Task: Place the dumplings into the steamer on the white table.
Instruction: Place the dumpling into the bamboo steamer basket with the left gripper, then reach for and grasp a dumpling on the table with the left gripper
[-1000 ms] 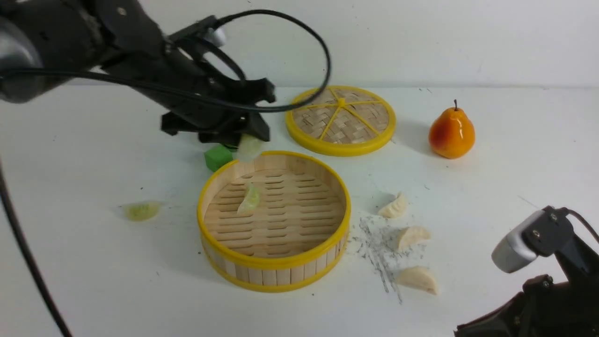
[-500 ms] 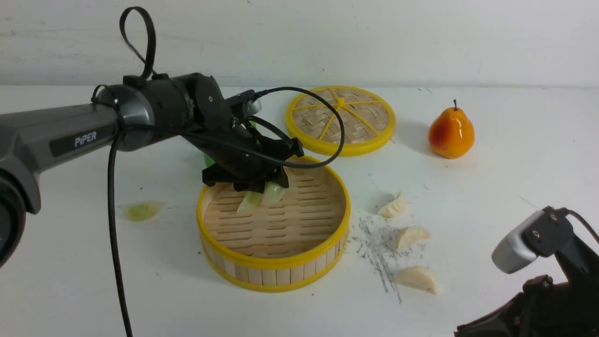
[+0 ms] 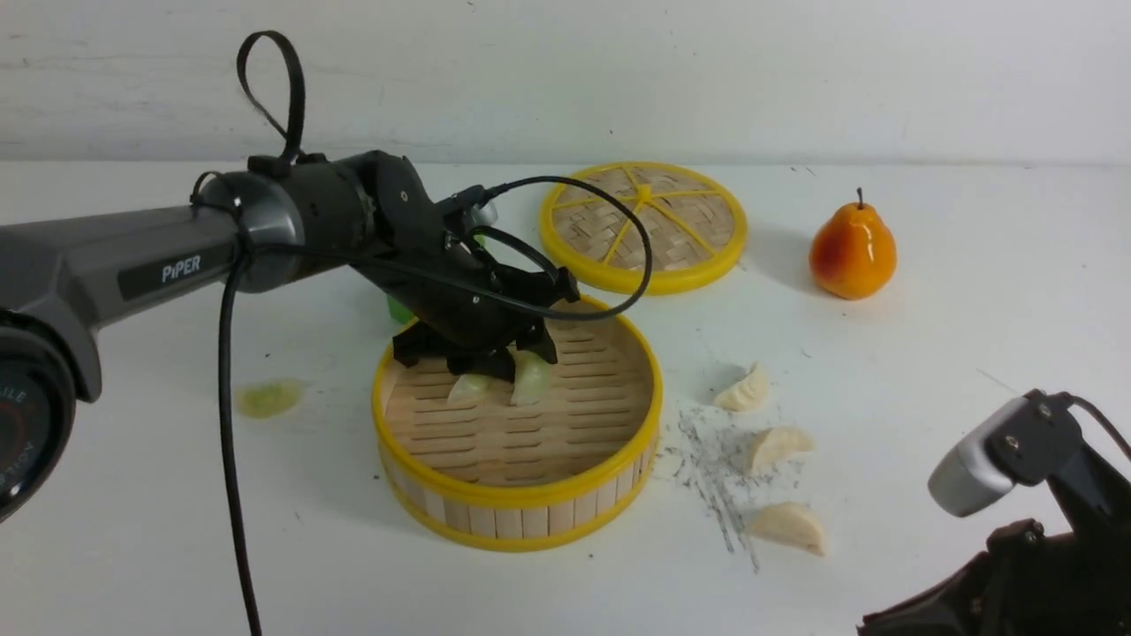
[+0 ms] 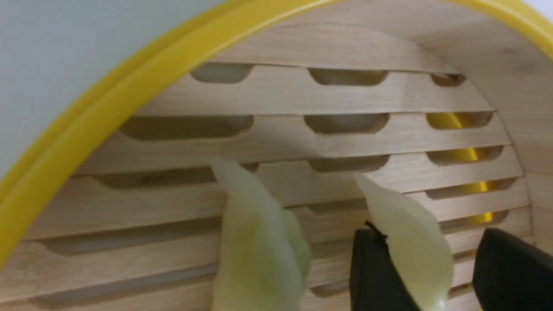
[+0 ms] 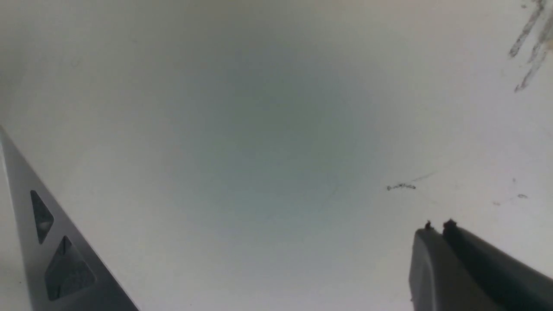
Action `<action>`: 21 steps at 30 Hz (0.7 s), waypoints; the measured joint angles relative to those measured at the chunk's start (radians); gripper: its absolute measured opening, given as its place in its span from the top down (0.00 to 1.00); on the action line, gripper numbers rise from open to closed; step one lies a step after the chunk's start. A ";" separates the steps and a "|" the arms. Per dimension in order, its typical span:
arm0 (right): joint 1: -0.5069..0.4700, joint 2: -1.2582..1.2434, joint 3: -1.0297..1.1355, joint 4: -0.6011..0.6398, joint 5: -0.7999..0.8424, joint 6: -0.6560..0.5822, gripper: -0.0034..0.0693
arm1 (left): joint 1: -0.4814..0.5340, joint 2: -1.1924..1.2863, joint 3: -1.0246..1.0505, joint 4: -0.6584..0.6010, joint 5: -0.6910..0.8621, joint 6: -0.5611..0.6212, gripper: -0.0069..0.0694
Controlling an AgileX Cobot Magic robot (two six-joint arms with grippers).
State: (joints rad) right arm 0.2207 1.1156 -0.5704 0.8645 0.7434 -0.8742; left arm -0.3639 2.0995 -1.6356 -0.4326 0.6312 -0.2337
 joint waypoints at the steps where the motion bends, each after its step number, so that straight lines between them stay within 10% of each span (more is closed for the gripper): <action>1: 0.000 0.000 0.000 0.000 0.000 0.000 0.91 | 0.000 -0.009 -0.006 0.006 0.003 0.000 0.49; 13: 0.000 0.000 0.000 0.000 0.013 0.000 0.91 | 0.055 -0.236 -0.076 0.627 0.329 0.070 0.49; 21: 0.000 0.000 0.000 0.003 0.020 0.000 0.91 | 0.175 -0.091 -0.027 0.618 0.445 0.332 0.51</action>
State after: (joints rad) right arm 0.2207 1.1156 -0.5704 0.8678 0.7637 -0.8742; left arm -0.1893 2.0081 -1.6624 0.1859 1.0764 0.0985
